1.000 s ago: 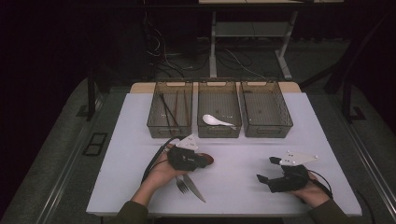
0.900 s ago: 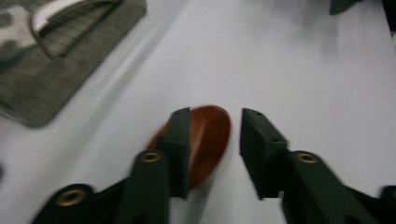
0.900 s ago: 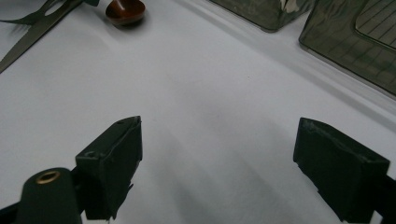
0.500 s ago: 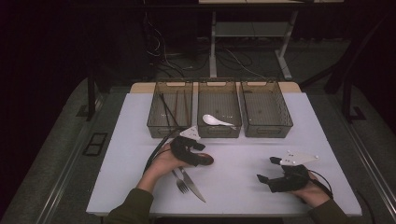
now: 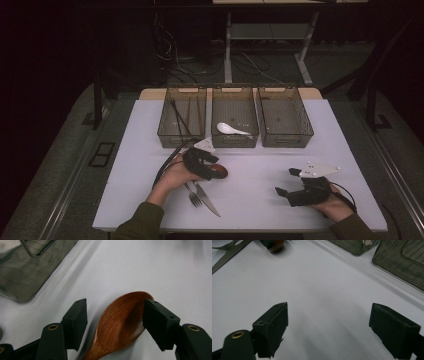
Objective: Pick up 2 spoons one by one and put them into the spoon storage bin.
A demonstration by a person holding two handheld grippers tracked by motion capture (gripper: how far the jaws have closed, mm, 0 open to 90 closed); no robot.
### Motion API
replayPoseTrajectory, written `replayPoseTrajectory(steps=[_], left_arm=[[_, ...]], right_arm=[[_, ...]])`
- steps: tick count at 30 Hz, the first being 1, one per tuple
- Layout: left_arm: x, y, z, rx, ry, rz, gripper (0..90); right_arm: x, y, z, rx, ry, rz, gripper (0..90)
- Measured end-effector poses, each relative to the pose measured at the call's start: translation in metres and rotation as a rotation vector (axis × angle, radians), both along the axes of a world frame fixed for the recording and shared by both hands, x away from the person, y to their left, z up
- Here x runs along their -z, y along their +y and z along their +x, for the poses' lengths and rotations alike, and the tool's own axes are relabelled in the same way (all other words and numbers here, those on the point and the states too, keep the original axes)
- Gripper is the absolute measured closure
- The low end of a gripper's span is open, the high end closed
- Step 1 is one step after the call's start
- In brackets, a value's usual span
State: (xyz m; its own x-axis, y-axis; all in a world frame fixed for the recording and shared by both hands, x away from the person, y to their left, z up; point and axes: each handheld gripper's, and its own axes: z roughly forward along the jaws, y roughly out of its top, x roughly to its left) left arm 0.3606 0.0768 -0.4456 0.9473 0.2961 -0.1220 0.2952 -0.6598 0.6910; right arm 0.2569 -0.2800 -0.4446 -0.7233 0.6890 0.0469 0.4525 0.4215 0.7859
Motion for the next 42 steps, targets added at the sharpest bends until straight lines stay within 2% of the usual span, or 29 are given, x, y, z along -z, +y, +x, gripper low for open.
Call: replayPoseTrajectory(steps=[6,10,21,29,40,42], left_arm=[[-0.0004,-0.0009,-0.0037,0.041,-0.018,0.011,42.8],[0.0001,0.0014,-0.0038,0.059,-0.013,0.004,48.4],[-0.0057,0.006,-0.0083,0.094,-0.045,0.047,66.9],[-0.0077,0.0054,-0.0101,0.12,-0.032,0.036,81.0],[-0.0084,0.004,-0.0094,0.09,-0.006,0.037,82.4],[-0.0094,0.0038,-0.0089,0.089,-0.007,0.052,82.4]], right_arm=[[-0.0001,-0.0001,-0.0001,-0.001,-0.003,-0.005,15.3],[0.0,0.0,-0.0001,-0.001,-0.004,-0.005,15.3],[0.0004,0.0002,-0.0001,-0.006,-0.005,-0.009,15.3],[0.0003,0.0003,-0.0002,-0.008,-0.005,-0.01,15.3],[0.0002,0.0005,-0.0001,-0.012,-0.006,-0.01,15.3],[0.0003,0.0005,-0.0001,-0.012,-0.006,-0.009,15.3]])
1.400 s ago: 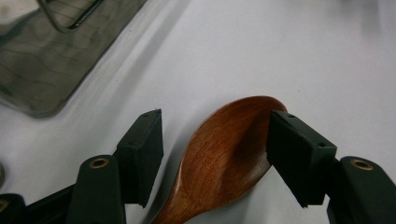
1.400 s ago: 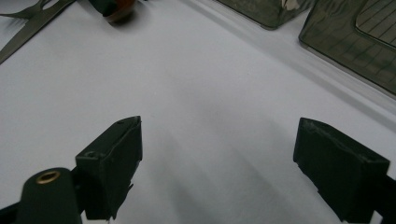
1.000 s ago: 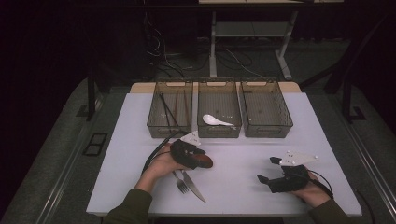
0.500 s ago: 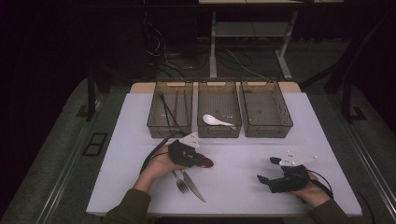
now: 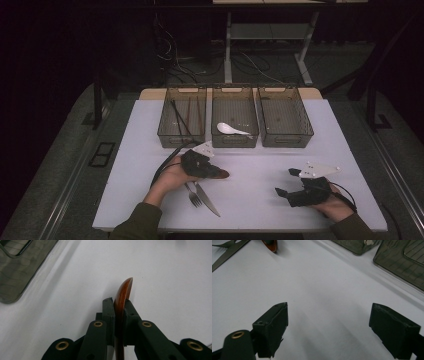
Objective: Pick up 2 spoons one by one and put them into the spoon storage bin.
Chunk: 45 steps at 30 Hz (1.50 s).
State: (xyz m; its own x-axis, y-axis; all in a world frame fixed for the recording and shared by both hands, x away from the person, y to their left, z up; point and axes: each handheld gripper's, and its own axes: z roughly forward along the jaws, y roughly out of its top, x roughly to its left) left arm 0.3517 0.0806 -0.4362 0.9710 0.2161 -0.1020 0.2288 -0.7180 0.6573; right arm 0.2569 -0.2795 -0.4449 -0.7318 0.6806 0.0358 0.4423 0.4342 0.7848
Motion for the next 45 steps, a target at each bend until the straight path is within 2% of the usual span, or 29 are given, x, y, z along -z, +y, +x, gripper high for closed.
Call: replayPoseTrajectory(steps=[7,10,16,25,35,36,39,43,45], left_arm=[[-0.002,-0.002,-0.001,-0.039,-0.002,0.007,82.5],[-0.004,-0.002,0.0,-0.056,-0.004,0.008,82.5],[-0.01,-0.002,0.001,-0.104,0.002,-0.021,82.5],[-0.026,-0.004,0.006,-0.154,-0.01,-0.083,82.5],[-0.057,-0.017,0.026,-0.235,-0.074,-0.12,82.5],[-0.059,-0.019,0.028,-0.243,-0.071,-0.126,82.5],[-0.065,-0.024,0.036,-0.258,-0.093,-0.129,82.5],[-0.074,-0.032,0.049,-0.301,-0.109,-0.166,82.5],[-0.078,-0.036,0.055,-0.315,-0.118,-0.17,82.5]], right_arm=[[-0.001,0.0,0.0,0.006,0.003,0.009,14.9],[-0.001,0.002,0.001,0.029,0.018,0.027,10.8],[-0.001,0.003,0.002,0.057,0.019,0.063,8.8],[0.002,0.006,0.0,0.033,0.021,0.049,8.9],[0.002,0.005,0.001,0.035,0.017,0.05,8.9],[0.002,0.005,0.001,0.036,0.018,0.049,8.9],[0.002,0.006,0.001,0.039,0.023,0.049,8.9],[0.003,0.006,0.001,0.034,0.023,0.048,9.0],[0.003,0.006,0.001,0.032,0.022,0.05,8.9]])
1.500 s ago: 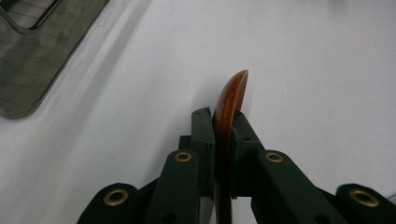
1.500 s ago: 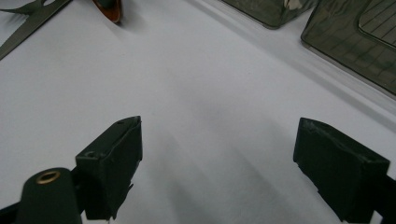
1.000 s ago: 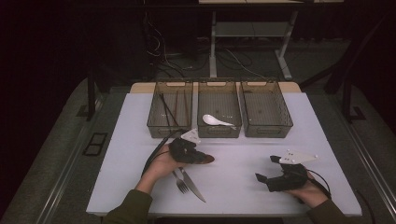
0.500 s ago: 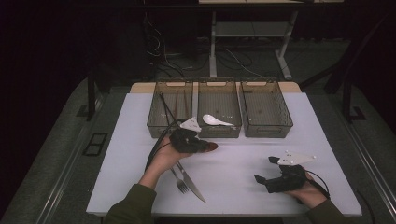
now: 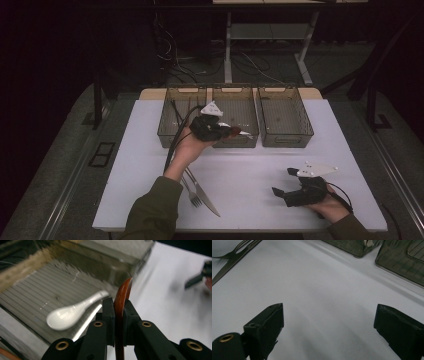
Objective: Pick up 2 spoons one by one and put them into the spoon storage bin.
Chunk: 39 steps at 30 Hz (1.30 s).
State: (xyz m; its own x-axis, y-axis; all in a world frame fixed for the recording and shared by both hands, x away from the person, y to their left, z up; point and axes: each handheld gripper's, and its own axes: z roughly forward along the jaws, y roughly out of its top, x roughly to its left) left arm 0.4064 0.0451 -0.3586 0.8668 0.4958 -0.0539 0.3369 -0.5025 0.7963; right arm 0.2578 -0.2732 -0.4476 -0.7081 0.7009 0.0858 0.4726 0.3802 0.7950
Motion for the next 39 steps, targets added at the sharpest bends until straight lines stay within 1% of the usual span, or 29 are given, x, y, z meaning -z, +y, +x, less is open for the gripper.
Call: replayPoseTrajectory(steps=[2,8,10,12,13,14,15,20,21,22,24,28,30,31,32,33,34,35,36,37,38,39], left_arm=[[-0.003,-0.006,0.008,-0.018,-0.008,-0.004,82.5],[-0.009,-0.02,0.029,-0.062,-0.013,-0.021,82.5],[-0.011,-0.024,0.038,-0.069,-0.023,-0.01,82.5],[-0.012,-0.029,0.044,-0.089,-0.021,-0.033,82.5],[-0.013,-0.03,0.048,-0.085,-0.029,-0.016,82.5],[-0.014,-0.033,0.052,-0.094,-0.029,-0.021,82.5],[-0.014,-0.035,0.056,-0.096,-0.032,-0.015,82.5],[-0.012,-0.047,0.071,-0.118,-0.041,-0.022,82.5],[-0.011,-0.049,0.073,-0.127,-0.038,-0.032,82.5],[-0.009,-0.052,0.077,-0.132,-0.038,-0.029,82.5],[-0.006,-0.054,0.081,-0.131,-0.037,-0.017,82.5],[0.004,-0.062,0.086,-0.149,-0.017,-0.045,82.5],[0.007,-0.064,0.088,-0.153,-0.02,-0.028,82.4],[0.007,-0.065,0.088,-0.152,-0.029,-0.018,82.4],[0.007,-0.067,0.088,-0.163,-0.027,-0.047,82.4],[0.006,-0.066,0.089,-0.157,-0.02,-0.046,82.5],[0.006,-0.067,0.09,-0.171,-0.014,-0.069,82.5],[0.006,-0.068,0.09,-0.174,-0.012,-0.07,82.5],[0.006,-0.068,0.091,-0.168,-0.011,-0.06,82.5],[0.006,-0.069,0.091,-0.167,-0.011,-0.059,82.4],[0.007,-0.07,0.091,-0.17,-0.004,-0.067,82.4],[0.008,-0.07,0.092,-0.168,-0.003,-0.06,82.4]], right_arm=[[0.0,0.0,0.0,-0.001,0.001,0.001,8.9],[-0.001,-0.001,-0.001,-0.001,0.0,0.009,8.9],[-0.001,0.0,-0.001,-0.002,0.001,0.01,8.9],[-0.001,-0.001,-0.001,-0.001,-0.001,0.007,8.9],[-0.001,-0.001,-0.001,-0.004,-0.003,0.007,9.0],[-0.001,-0.001,-0.002,-0.004,-0.004,0.007,9.0],[-0.001,-0.001,-0.002,-0.006,-0.004,0.008,8.9],[-0.001,-0.003,-0.001,-0.007,-0.007,0.011,9.0],[-0.001,-0.003,-0.001,-0.006,-0.009,0.011,8.9],[-0.001,-0.003,-0.001,-0.006,-0.009,0.011,9.0],[-0.002,-0.004,-0.002,-0.008,-0.01,0.012,9.0],[-0.002,-0.004,-0.002,-0.01,-0.012,0.013,9.0],[-0.002,-0.004,-0.002,-0.012,-0.012,0.012,8.9],[-0.002,-0.004,-0.002,-0.012,-0.013,0.013,9.0],[-0.003,-0.004,-0.002,-0.012,-0.015,0.012,9.0],[-0.003,-0.005,-0.002,-0.013,-0.018,0.011,9.0],[-0.003,-0.005,-0.002,-0.013,-0.019,0.012,9.0],[-0.003,-0.005,-0.002,-0.013,-0.019,0.012,8.9],[-0.003,-0.005,-0.002,-0.013,-0.019,0.011,9.0],[-0.003,-0.004,-0.002,-0.013,-0.018,0.012,8.9],[-0.003,-0.004,-0.003,-0.013,-0.018,0.014,9.0],[-0.003,-0.004,-0.002,-0.014,-0.024,0.013,9.0]])
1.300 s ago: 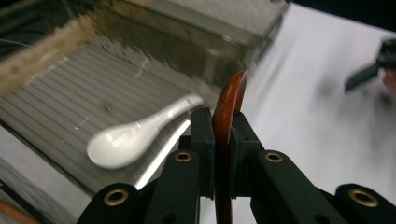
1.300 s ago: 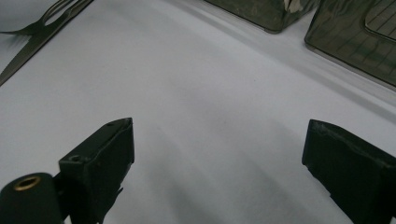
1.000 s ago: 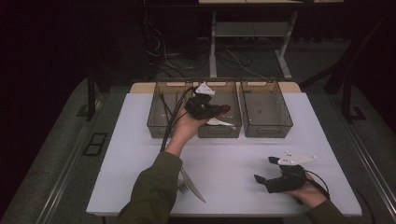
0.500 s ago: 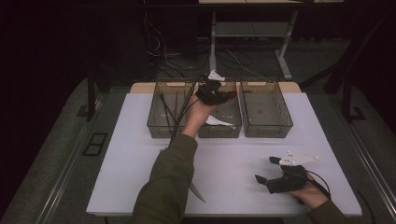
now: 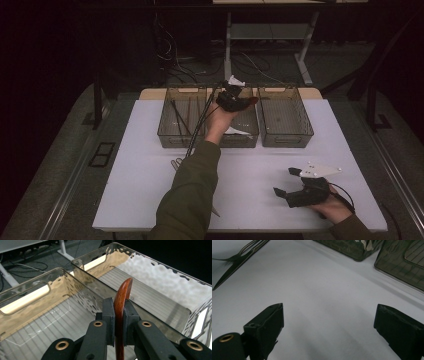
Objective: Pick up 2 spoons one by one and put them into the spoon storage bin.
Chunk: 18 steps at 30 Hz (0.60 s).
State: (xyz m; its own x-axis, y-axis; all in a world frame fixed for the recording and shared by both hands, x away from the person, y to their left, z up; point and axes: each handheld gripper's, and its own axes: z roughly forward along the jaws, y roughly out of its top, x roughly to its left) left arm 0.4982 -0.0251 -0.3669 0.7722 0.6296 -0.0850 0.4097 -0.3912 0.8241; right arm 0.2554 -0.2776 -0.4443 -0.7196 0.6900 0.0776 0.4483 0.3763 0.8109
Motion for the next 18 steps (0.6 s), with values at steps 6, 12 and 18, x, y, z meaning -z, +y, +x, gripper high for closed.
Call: replayPoseTrajectory(steps=[6,12,18], left_arm=[[0.008,0.0,0.002,-0.024,0.016,0.022,75.4],[0.005,0.002,0.001,-0.026,0.009,0.039,65.8],[0.001,0.006,-0.01,0.009,-0.004,0.043,58.5]], right_arm=[[0.0,0.0,-0.001,-0.002,0.007,0.001,8.9],[0.0,-0.001,0.0,-0.005,0.006,0.001,9.0],[0.0,-0.001,0.0,-0.005,0.004,-0.001,8.9]])
